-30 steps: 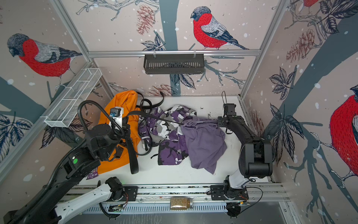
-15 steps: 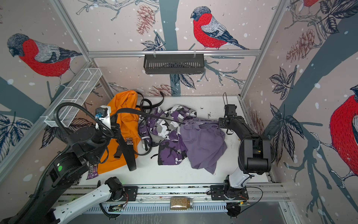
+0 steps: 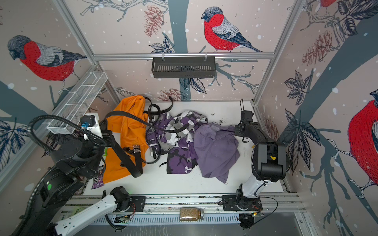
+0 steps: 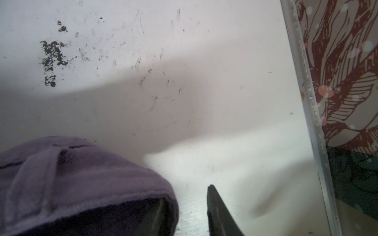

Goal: Remove the belt from the trousers
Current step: Place the belt at the center of the board.

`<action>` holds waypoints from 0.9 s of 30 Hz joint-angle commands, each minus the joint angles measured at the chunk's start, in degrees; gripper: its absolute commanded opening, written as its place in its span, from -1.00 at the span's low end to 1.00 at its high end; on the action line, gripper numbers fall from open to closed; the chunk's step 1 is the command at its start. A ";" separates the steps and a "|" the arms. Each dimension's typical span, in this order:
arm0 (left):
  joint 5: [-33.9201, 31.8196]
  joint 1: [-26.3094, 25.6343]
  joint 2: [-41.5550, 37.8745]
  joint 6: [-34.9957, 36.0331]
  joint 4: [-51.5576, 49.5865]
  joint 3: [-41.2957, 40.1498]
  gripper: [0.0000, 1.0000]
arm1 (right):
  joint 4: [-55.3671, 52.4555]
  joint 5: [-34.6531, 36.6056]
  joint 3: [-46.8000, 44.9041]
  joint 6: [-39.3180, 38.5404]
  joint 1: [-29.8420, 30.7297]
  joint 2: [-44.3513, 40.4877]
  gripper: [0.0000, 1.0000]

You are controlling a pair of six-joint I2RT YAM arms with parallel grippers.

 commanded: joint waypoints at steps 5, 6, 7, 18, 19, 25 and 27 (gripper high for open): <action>6.79 0.10 2.46 -1.94 3.59 0.52 -1.00 | -2.05 -0.22 1.82 -0.18 3.62 -1.04 -0.17; 10.34 0.06 4.26 -2.73 4.76 0.94 -1.00 | -2.95 -0.21 2.55 -0.11 4.84 -1.96 -0.10; 13.86 0.10 6.10 -3.47 5.77 1.48 -1.00 | -3.90 -0.09 3.32 -0.03 5.73 -2.82 -0.01; 35.46 -7.29 37.09 -5.09 22.79 26.57 -1.00 | -11.15 -2.53 7.14 2.64 10.75 -19.36 0.75; 36.46 -8.03 40.39 -5.15 22.41 30.57 -1.00 | -11.06 -3.68 6.37 3.16 10.90 -20.85 0.76; 40.45 -8.56 60.51 -8.88 23.77 46.84 -1.00 | -9.12 -6.39 -0.22 7.90 11.06 -32.73 0.80; 40.77 -8.56 67.35 -9.57 23.48 52.00 -1.00 | -9.61 -6.52 -1.33 8.58 10.46 -35.91 0.82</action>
